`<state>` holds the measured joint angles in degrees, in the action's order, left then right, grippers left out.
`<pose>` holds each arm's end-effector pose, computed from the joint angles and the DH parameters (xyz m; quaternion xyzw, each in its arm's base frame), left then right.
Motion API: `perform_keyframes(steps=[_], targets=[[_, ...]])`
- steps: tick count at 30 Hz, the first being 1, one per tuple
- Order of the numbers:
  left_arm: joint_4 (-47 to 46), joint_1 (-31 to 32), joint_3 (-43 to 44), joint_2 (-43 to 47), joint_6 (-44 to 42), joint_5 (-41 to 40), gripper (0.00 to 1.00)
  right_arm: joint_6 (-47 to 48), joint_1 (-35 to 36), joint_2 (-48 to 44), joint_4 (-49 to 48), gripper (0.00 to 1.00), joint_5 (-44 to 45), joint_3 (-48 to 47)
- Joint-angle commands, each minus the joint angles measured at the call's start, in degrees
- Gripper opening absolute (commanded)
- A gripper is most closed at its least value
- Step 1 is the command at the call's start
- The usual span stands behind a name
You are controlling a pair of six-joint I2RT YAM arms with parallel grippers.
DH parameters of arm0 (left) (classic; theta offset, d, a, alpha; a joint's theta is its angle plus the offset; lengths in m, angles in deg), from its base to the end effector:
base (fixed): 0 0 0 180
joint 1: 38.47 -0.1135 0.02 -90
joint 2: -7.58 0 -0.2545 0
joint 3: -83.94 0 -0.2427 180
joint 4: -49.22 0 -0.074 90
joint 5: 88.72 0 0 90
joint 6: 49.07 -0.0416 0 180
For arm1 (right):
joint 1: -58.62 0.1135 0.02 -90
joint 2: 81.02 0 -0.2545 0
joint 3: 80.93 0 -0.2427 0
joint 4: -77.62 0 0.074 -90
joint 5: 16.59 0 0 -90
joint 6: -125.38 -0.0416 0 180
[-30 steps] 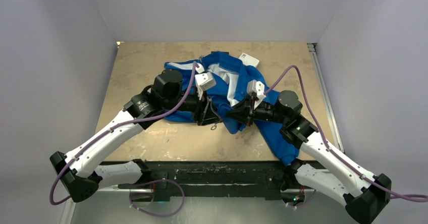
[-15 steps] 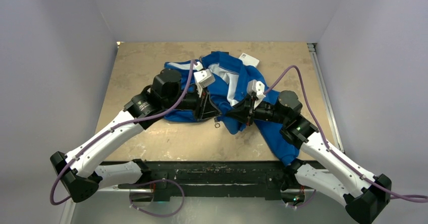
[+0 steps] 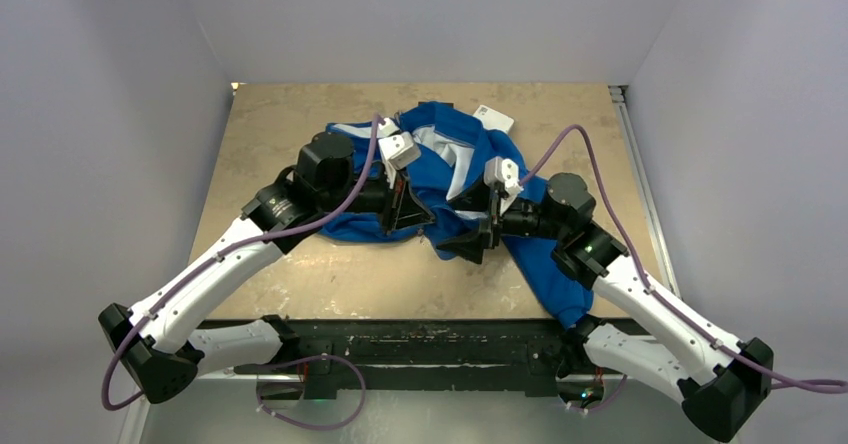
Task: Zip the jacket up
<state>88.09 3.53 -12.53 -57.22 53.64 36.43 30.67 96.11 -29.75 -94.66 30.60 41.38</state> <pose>0.1645 -0.1803 0.3845 0.3649 0.7125 -0.4707 0.3711 0.1466 0.1481 0.3368 -0.4326 0.5667 0.4778 0.5132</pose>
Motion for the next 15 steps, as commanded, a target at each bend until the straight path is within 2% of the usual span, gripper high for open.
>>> perform_keyframes(steps=[1,6,9,11,15], targets=[[-2.4,-0.62,1.93,2.52,0.03,3.12,0.0,4.16,0.18,1.07,-1.81,0.83,-2.4,-8.0],[-2.93,-0.7,1.87,3.26,0.62,4.7,0.0,4.45,0.21,5.4,-8.36,0.87,-8.31,-10.08],[-3.21,-0.81,2.29,3.59,1.31,5.82,0.0,2.41,0.11,8.98,-14.17,0.88,-12.46,-7.69],[-3.82,-0.81,2.33,3.79,2.11,6.61,0.0,-2.07,0.12,11.1,-21.63,0.87,-15.69,-4.87],[-6.1,-1.05,2.32,3.89,5.01,8.09,0.0,-14.82,0.03,14.16,-43.24,0.84,-20.5,1.78]])
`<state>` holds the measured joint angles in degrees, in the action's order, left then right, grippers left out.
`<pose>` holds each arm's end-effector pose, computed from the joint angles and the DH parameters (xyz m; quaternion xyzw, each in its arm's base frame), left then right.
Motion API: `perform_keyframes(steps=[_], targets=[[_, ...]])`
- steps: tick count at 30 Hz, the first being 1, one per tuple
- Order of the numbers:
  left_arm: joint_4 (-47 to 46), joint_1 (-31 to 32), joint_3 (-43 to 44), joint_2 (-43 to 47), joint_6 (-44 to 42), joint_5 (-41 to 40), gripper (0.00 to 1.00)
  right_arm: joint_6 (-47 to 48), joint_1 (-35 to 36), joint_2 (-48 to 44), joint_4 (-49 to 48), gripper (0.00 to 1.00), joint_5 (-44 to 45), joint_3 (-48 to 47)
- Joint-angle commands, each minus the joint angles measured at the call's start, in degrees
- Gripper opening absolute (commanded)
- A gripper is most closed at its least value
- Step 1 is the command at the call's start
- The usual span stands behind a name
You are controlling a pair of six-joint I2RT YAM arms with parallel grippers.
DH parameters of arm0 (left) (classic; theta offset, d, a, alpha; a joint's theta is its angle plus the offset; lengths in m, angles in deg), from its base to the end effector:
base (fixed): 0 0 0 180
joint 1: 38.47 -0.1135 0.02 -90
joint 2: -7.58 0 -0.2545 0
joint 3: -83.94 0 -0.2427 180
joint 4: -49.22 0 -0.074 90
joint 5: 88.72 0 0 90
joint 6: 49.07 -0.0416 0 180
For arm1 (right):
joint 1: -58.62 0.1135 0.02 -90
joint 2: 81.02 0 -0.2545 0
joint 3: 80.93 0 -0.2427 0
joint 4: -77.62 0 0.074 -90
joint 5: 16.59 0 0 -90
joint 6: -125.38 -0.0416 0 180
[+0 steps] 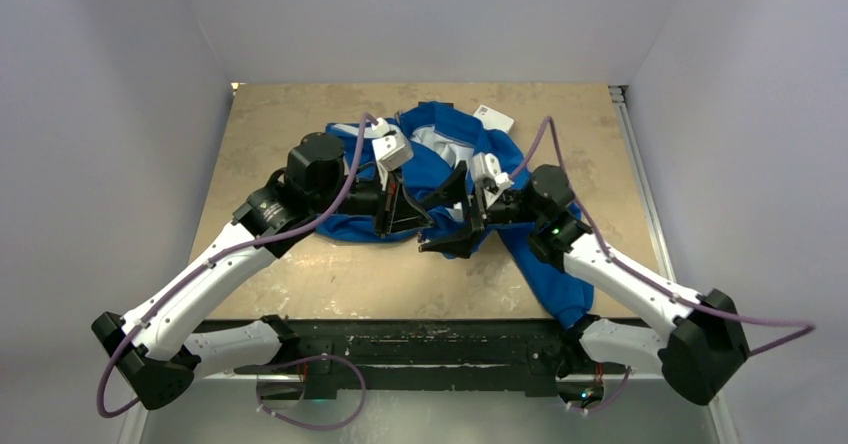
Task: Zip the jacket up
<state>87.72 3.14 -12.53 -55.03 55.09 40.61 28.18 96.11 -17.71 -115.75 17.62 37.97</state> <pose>0.1551 -0.1730 0.3941 0.3734 0.6909 -0.5002 0.3647 0.1725 0.1757 0.3504 -0.4955 0.4473 0.5343 0.5185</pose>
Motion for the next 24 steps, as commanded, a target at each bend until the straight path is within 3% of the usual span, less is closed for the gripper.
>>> perform_keyframes(steps=[1,6,10,15,19,24], targets=[[-6.17,-0.78,2.51,1.73,4.28,4.32,0.0,-15.17,-0.04,2.61,-26.2,0.83,-8.03,6.33],[-8.64,-1.36,3.68,1.79,6.95,5.29,0.0,-27.24,-0.23,5.12,-43.37,0.77,-9.35,11.34],[-8.46,-1.87,3.48,2.01,6.62,5.47,0.0,-42.64,-1.35,7.46,-67.62,0.73,-9.04,15.69],[-7.79,-2.24,3.31,2.21,5.45,4.67,0.0,-55.86,-2.92,11.05,-83.16,0.69,-8.78,16.78],[-8.22,-2.66,2.9,2.52,5.35,3.52,0.0,-56.72,-3.21,12.01,-82.41,0.66,-5.3,16.47],[-6.81,-2.84,2.3,2.99,3.54,1.05,0.0,-48.16,-3.07,8.3,-69.34,0.64,3.96,16.52]])
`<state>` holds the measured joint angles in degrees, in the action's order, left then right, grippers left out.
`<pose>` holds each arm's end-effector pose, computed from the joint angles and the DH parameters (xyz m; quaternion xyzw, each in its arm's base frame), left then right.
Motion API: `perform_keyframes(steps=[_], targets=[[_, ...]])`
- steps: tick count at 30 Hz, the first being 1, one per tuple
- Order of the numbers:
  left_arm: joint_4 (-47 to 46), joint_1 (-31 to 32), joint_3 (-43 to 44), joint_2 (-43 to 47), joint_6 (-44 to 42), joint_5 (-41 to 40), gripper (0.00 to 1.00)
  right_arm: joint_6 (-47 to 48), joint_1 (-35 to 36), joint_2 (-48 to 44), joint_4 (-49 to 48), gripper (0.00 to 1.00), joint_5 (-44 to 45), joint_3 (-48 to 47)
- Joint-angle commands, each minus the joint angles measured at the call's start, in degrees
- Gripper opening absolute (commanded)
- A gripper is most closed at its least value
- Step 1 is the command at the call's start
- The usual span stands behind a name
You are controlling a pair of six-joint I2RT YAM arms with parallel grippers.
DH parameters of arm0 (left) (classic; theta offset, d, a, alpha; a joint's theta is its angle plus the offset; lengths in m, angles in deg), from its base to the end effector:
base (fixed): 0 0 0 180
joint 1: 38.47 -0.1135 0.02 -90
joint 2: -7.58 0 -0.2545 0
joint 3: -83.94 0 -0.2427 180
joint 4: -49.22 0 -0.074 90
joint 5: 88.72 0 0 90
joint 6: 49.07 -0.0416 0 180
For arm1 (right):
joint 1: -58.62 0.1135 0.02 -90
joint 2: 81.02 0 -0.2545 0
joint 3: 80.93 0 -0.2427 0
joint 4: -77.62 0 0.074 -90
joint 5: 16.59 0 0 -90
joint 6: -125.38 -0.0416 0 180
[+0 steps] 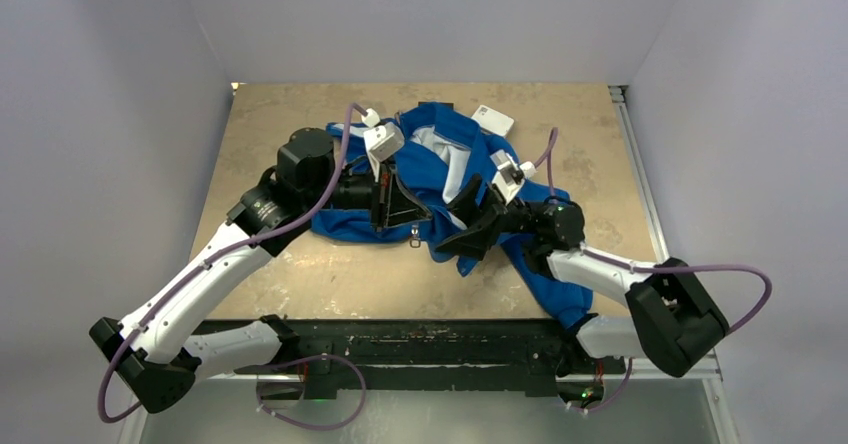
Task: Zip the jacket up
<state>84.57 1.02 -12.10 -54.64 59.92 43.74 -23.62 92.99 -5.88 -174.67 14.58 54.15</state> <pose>0.1585 -0.1670 0.4039 0.3507 0.6810 -0.5299 0.3639 0.1742 0.1623 0.3013 -0.3630 0.4414 0.7160 0.4009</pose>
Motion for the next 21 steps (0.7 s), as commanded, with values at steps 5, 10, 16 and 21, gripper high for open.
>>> perform_keyframes(steps=[5,10,16,21], targets=[[-4.82,-0.85,0.33,3.14,-0.9,-5.22,0.0,16.77,1.77,-10.39,9.61,0.65,16.35,-0.96],[-7.09,-0.9,-0.81,2.98,1.34,-5.36,0.0,22.08,4.11,-11.03,18.07,0.65,19.81,-2.35],[-8.88,-1.3,-1.08,2.62,4.55,-3.68,0.0,21.42,5.27,-7.23,12.74,0.63,16.7,-4.04],[-9.61,-1.74,-0.68,2.66,5.23,-3.28,0.0,17.38,5.34,-4.95,6.58,0.41,12.67,-3.54]])
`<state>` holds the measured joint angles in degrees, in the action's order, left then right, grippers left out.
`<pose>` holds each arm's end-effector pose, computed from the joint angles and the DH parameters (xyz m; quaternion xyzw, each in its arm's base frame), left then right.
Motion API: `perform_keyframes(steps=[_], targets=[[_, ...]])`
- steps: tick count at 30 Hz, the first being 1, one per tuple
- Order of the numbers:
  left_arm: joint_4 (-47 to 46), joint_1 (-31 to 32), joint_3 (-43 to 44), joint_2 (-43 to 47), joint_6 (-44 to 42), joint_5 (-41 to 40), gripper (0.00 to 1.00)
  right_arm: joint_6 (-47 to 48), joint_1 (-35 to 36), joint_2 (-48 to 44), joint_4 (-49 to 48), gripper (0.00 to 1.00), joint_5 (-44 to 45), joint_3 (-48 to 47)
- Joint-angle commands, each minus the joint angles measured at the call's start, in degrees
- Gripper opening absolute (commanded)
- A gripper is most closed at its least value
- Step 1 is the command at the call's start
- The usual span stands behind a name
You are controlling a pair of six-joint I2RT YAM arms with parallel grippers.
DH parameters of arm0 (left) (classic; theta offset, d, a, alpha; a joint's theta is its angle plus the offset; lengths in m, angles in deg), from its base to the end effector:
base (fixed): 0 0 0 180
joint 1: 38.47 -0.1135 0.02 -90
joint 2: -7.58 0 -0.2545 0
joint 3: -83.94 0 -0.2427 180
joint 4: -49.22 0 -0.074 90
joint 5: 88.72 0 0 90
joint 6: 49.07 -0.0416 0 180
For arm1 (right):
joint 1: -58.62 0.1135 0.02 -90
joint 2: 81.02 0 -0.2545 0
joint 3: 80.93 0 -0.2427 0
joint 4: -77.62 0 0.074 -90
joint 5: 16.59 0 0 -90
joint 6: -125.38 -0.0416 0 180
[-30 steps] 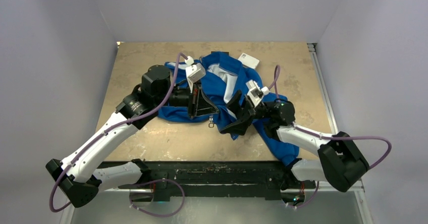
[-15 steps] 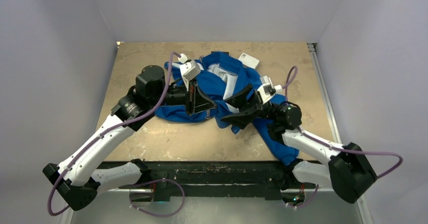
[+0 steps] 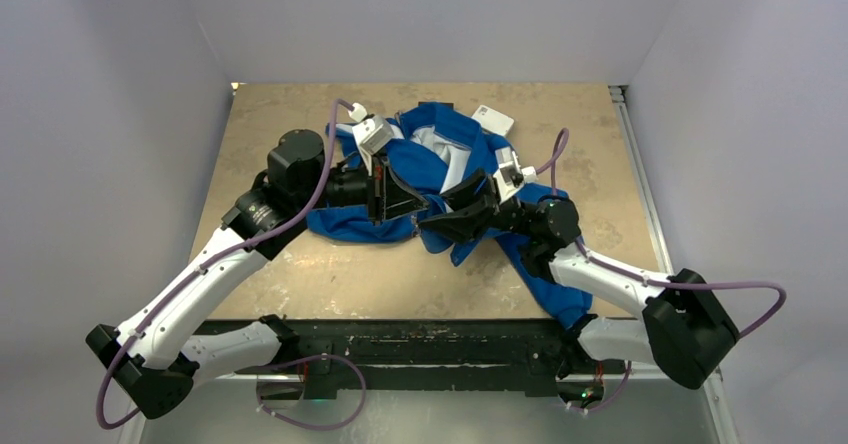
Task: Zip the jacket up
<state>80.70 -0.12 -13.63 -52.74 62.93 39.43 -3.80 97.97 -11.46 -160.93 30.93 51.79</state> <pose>0.1598 -0.1592 0.4086 0.3118 0.6832 -0.5228 0.4034 0.1679 0.1740 0.3219 -0.3238 0.4207 0.6530 0.5401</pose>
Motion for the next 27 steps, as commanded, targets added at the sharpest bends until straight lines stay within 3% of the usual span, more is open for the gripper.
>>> perform_keyframes(steps=[1,4,7,14,18,21,24,25,27], targets=[[-5.98,-0.69,0.87,0.78,2.41,1.35,0.0,-4.74,0.37,0.77,-9.32,0.37,-4.41,-0.25],[-6.09,-0.78,1.05,0.87,2.54,1.57,0.0,-6.53,0.37,1.1,-10.89,0.09,-6.76,-0.07],[-6.09,-0.91,1.29,0.9,2.35,1.42,0.0,-6.32,0.37,1.08,-9.66,0.0,-7.63,-0.12],[-6.69,-1.18,0.97,0.72,2.99,0.75,0.0,-7.89,0.37,2.73,-8.78,0.01,-8.41,-0.73],[-6.95,-1.51,1.42,0.63,3.54,0.29,0.0,-9.02,0.41,4.17,-9.03,0.1,-9.57,-0.84],[-6.99,-1.82,1.54,0.7,3.66,0.02,0.0,-11.46,0.46,4.63,-10.44,0.0,-10.34,-0.38],[-6.31,-2.03,1.33,0.81,3.14,-0.65,0.0,-10.0,0.46,3.82,-5.16,0.0,-11.62,-0.91],[-5.27,-2.1,1.5,0.75,2.47,-1.22,0.04,-8.17,0.34,2.96,-0.51,0.0,-11.82,-1.6],[-1.44,-2.08,2.65,0.45,-0.87,-3.61,0.43,-0.87,0.13,-0.6,11.6,0.0,-9.86,-2.95]])
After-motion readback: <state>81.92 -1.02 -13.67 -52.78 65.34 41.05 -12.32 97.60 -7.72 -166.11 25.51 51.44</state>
